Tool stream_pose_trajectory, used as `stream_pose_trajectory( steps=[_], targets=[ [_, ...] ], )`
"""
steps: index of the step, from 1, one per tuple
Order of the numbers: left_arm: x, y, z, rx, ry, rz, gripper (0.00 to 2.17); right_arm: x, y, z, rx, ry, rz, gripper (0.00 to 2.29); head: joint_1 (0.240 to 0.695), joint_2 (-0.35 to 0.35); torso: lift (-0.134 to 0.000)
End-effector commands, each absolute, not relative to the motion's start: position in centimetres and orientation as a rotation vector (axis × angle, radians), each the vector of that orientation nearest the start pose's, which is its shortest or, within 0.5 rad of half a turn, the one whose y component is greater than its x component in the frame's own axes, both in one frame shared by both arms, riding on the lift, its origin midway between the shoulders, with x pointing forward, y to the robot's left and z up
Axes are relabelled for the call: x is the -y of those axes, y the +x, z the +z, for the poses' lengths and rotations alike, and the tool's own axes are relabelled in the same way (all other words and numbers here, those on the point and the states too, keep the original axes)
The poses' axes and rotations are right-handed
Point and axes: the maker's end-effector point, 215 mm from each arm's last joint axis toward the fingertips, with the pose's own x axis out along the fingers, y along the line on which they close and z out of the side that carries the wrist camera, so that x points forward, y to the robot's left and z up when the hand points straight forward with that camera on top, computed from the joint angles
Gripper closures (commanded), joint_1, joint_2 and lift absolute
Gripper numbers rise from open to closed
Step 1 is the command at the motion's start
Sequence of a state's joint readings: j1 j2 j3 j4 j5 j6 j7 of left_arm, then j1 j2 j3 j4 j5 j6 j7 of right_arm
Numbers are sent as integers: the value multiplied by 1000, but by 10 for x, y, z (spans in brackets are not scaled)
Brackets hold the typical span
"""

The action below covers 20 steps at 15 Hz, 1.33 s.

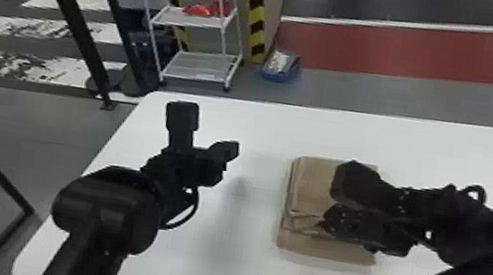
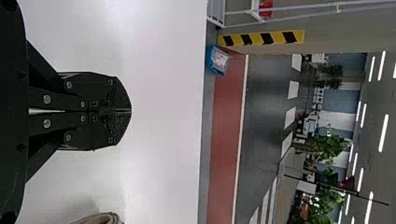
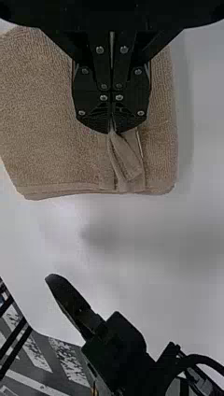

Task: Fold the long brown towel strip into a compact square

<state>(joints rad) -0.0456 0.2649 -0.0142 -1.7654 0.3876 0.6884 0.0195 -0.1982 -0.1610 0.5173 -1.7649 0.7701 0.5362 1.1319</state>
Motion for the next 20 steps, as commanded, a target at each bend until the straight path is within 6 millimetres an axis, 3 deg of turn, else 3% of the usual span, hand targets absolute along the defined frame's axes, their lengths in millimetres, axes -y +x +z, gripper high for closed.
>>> stream_pose_trajectory(
  steps=[1, 2, 3, 5, 6, 9, 14, 17, 20],
  targets=[
    [-258, 580, -403, -465, -83, -105, 1700, -1, 480, -408, -480, -838, 1135, 1031, 695, 271, -128],
    [-259, 580, -402, -463, -80, -100, 1696, -2, 480, -401, -444, -807, 1134, 336, 695, 269, -128],
    [-260, 580, -402, -463, -80, -98, 1686, 1, 483, -393, -423, -781, 1121, -2, 695, 267, -128],
    [-259, 580, -398, -454, -79, -100, 1160, 15, 497, -365, -377, -634, 1084, -1, 695, 264, -128],
    [-259, 581, -395, -445, -80, -101, 728, 26, 508, -345, -332, -525, 1058, 39, 695, 261, -128],
    [-252, 580, -391, -432, -52, -110, 181, 73, 549, -301, -232, -359, 917, 49, 695, 222, -128],
    [-211, 583, -337, -229, 93, -119, 83, 123, 584, -254, -28, -51, 782, 53, 673, 133, -128],
    [-190, 579, -336, -210, 112, -122, 80, 150, 592, -256, 46, -55, 606, 60, 640, 84, -128],
    [-182, 578, -333, -176, 162, -78, 80, 191, 595, -277, 28, 2, 432, 46, 635, 31, -128]
  ],
)
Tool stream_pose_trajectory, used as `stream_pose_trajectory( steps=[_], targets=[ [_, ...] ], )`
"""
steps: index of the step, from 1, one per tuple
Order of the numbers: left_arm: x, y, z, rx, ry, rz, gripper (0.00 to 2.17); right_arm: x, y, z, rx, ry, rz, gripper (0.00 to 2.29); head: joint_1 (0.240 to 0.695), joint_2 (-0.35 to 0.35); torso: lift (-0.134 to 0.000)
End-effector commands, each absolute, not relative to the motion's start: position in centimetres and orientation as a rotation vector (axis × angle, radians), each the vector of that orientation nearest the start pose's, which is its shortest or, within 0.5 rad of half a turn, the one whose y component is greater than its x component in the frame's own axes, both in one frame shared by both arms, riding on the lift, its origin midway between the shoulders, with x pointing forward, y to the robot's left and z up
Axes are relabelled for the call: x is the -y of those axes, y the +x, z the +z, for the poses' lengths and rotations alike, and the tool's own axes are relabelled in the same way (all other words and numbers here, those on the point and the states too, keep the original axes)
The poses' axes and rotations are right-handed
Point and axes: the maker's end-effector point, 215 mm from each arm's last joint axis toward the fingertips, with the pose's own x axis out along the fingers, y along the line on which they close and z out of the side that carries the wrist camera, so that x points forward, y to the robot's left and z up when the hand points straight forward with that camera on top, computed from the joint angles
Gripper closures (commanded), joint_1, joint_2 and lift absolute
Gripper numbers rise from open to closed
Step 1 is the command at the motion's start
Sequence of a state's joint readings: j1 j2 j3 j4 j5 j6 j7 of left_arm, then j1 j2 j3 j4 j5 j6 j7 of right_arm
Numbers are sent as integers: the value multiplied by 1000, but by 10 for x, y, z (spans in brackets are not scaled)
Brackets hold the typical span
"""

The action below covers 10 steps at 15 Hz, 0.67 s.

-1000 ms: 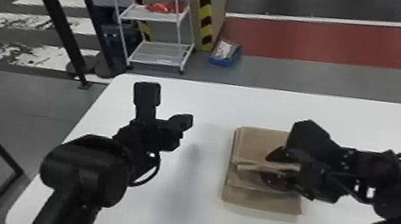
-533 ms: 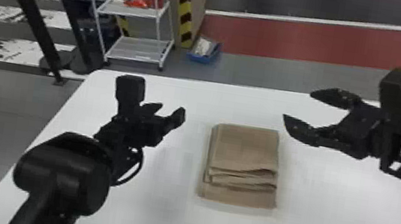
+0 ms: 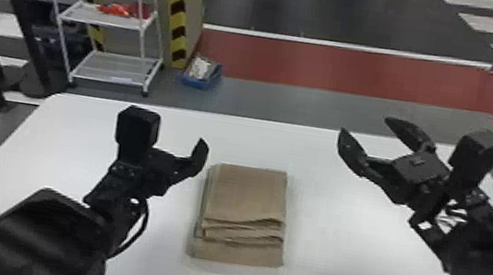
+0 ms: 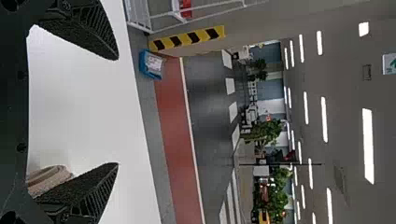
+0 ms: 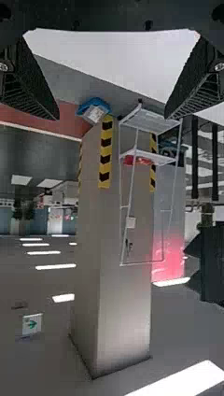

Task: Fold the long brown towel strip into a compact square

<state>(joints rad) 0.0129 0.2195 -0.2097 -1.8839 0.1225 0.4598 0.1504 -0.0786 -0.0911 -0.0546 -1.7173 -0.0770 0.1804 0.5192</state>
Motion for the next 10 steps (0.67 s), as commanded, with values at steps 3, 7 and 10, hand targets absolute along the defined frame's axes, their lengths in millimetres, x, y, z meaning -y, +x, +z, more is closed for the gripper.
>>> stream_pose_trajectory(
  steps=[3, 7, 10],
  targets=[
    [-184, 582, -298, -10, 100, 2, 80, 219, 591, -297, -3, 54, 328, 33, 643, -5, -128],
    [-192, 570, -269, 154, 60, 26, 87, 223, 570, -306, -8, 51, 278, 33, 635, -31, -128],
    [-210, 561, -282, 147, 63, 41, 87, 227, 545, -306, -5, 61, 234, 33, 640, -31, -128]
  ],
)
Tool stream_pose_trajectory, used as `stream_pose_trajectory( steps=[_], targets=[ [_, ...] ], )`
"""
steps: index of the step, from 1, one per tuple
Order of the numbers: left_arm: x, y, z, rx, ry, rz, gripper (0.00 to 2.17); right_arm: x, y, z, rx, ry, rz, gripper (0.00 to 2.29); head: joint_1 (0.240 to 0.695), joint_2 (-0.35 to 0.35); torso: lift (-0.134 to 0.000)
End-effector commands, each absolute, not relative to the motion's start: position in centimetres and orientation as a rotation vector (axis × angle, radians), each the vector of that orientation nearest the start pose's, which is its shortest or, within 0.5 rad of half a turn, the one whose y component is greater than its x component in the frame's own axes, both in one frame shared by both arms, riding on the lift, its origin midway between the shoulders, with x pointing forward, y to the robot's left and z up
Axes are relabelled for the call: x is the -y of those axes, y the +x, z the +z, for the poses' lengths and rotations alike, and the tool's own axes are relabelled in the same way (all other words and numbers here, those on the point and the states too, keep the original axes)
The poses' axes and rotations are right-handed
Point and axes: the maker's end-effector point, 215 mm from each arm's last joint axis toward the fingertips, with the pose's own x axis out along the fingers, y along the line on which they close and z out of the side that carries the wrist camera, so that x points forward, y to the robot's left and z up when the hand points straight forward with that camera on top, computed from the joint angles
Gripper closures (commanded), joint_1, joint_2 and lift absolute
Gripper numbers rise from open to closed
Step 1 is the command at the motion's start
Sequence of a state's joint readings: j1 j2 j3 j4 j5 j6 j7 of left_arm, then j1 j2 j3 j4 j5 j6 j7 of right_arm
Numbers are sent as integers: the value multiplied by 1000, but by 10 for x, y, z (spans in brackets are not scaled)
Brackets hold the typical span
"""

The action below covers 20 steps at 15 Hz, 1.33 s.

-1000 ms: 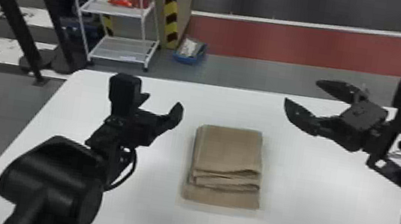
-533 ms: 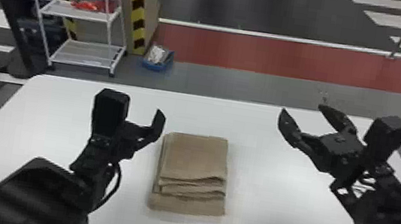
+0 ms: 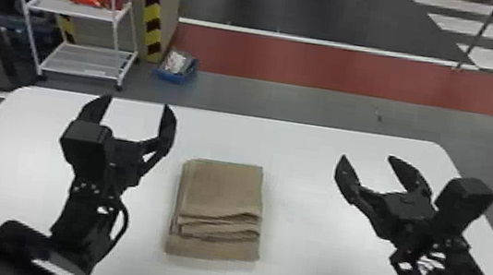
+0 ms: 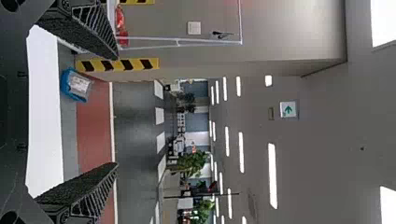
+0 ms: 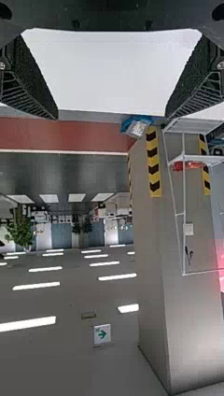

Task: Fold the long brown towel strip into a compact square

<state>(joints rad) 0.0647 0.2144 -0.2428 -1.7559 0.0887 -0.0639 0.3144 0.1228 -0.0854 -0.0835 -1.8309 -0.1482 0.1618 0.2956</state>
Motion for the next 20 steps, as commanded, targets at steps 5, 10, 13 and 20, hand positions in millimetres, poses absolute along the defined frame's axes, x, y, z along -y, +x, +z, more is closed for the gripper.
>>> stream_pose_trajectory(
  steps=[5, 10, 13, 20],
  targets=[
    [-226, 544, -297, 94, 92, 37, 83, 218, 514, -310, -34, 50, 233, 33, 678, -8, -128],
    [-240, 518, -297, 105, 91, 52, 80, 212, 498, -323, -59, 24, 242, 33, 695, 13, -128],
    [-250, 507, -295, 111, 84, 73, 83, 209, 491, -329, -70, 8, 248, 33, 695, 32, -128],
    [-252, 504, -299, 92, 86, 75, 80, 203, 488, -327, -62, 4, 256, 33, 695, 52, -128]
  ],
)
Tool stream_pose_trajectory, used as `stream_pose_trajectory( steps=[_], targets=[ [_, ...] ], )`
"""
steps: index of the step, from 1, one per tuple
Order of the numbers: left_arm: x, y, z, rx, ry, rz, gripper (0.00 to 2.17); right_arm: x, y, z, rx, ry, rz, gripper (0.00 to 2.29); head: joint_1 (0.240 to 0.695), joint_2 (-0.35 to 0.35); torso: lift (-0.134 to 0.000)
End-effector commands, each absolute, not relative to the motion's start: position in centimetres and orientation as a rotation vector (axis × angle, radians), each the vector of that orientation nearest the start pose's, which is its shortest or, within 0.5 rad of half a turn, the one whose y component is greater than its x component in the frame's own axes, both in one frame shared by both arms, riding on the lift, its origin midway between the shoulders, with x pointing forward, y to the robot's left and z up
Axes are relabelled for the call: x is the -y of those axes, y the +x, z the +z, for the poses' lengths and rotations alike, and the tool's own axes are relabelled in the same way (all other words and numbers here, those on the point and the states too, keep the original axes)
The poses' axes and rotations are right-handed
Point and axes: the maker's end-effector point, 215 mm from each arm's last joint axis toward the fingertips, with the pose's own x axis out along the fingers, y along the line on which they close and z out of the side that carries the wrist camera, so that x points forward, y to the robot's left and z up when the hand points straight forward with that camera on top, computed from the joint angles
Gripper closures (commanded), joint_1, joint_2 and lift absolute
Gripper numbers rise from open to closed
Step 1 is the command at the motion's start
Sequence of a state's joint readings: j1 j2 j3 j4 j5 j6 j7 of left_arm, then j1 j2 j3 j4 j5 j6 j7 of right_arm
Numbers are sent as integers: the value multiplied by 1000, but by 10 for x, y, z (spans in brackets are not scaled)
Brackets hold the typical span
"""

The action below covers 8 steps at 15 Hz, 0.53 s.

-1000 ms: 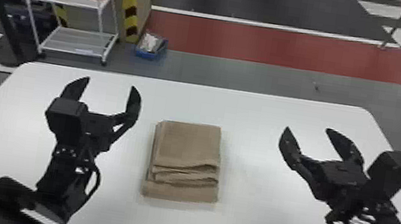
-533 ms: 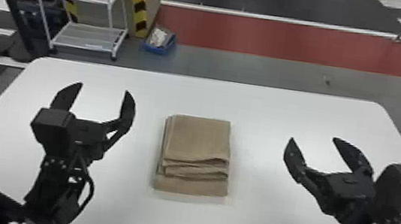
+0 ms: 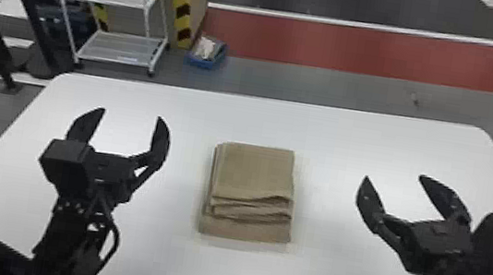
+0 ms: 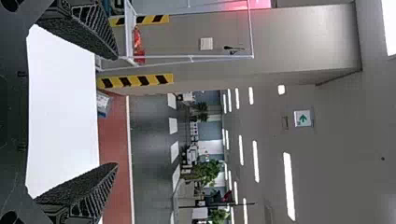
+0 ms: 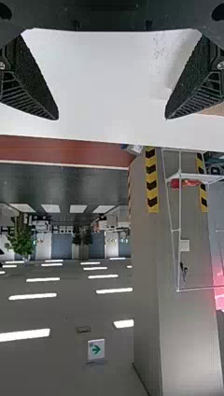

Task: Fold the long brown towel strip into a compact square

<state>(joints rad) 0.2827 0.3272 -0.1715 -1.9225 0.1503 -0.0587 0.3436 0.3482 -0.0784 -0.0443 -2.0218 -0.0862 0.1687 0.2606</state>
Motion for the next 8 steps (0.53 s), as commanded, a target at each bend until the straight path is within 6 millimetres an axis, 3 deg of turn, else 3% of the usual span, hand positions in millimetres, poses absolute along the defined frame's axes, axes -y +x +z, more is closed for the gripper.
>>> stream_pose_trajectory(
  steps=[1, 8],
  targets=[
    [-252, 504, -300, 88, 89, 75, 80, 202, 488, -327, -61, 3, 257, 33, 695, 54, -128],
    [-252, 505, -301, 84, 88, 77, 80, 201, 489, -324, -55, -21, 251, 33, 695, 57, -128]
  ],
)
